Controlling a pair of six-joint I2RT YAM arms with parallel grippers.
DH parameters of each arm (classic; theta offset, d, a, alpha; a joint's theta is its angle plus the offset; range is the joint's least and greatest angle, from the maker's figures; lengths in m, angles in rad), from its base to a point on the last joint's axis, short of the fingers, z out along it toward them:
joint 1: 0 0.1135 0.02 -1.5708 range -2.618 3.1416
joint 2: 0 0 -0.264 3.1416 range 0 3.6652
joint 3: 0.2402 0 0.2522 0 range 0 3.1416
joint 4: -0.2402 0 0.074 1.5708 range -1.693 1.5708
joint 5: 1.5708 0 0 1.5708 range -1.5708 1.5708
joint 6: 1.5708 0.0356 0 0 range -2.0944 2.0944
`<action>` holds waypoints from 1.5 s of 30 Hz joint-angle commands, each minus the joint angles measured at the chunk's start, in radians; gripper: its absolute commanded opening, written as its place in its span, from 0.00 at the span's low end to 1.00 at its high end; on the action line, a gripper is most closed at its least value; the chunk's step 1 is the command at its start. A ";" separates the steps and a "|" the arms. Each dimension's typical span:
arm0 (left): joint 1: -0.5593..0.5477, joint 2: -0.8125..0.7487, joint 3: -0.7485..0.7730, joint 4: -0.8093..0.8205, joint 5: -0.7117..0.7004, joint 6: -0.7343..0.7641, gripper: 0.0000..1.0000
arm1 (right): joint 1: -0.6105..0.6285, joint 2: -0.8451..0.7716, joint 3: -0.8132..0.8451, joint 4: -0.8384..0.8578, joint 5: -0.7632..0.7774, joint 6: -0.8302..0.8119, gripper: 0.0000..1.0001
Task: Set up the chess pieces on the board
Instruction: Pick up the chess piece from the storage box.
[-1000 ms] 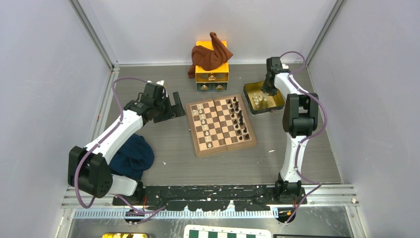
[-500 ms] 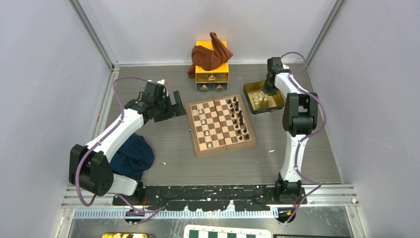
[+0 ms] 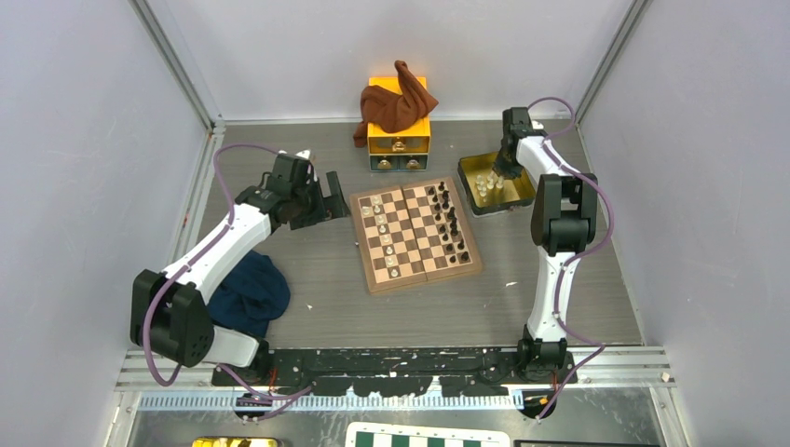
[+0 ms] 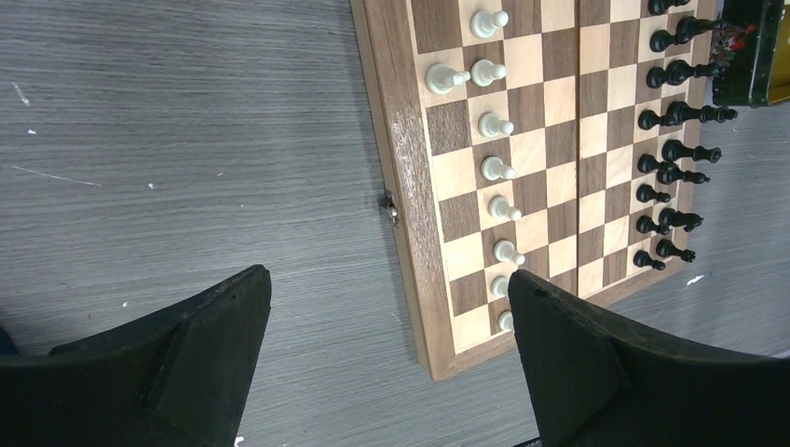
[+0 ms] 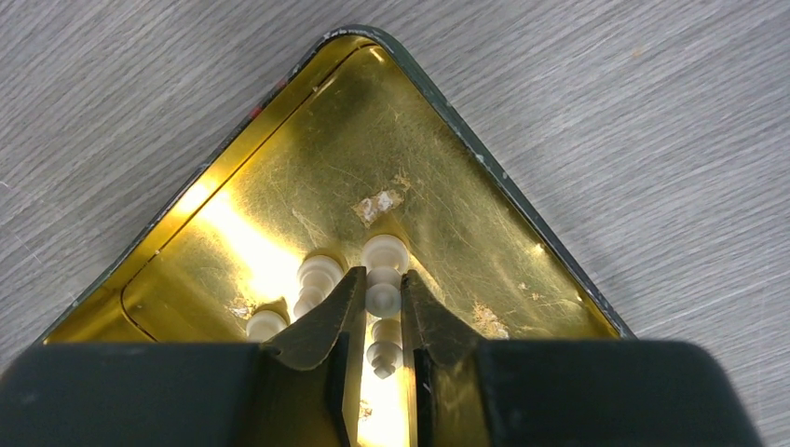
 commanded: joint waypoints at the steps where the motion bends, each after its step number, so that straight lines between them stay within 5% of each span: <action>1: 0.007 0.001 0.038 0.022 0.016 -0.005 0.98 | -0.030 -0.021 0.048 0.017 0.007 -0.009 0.09; 36: 0.007 -0.098 -0.028 0.042 0.026 -0.008 0.99 | -0.033 -0.213 0.021 -0.026 0.042 -0.040 0.01; 45: 0.007 -0.172 -0.076 0.037 0.021 -0.018 0.99 | 0.054 -0.323 -0.015 -0.065 0.033 -0.068 0.01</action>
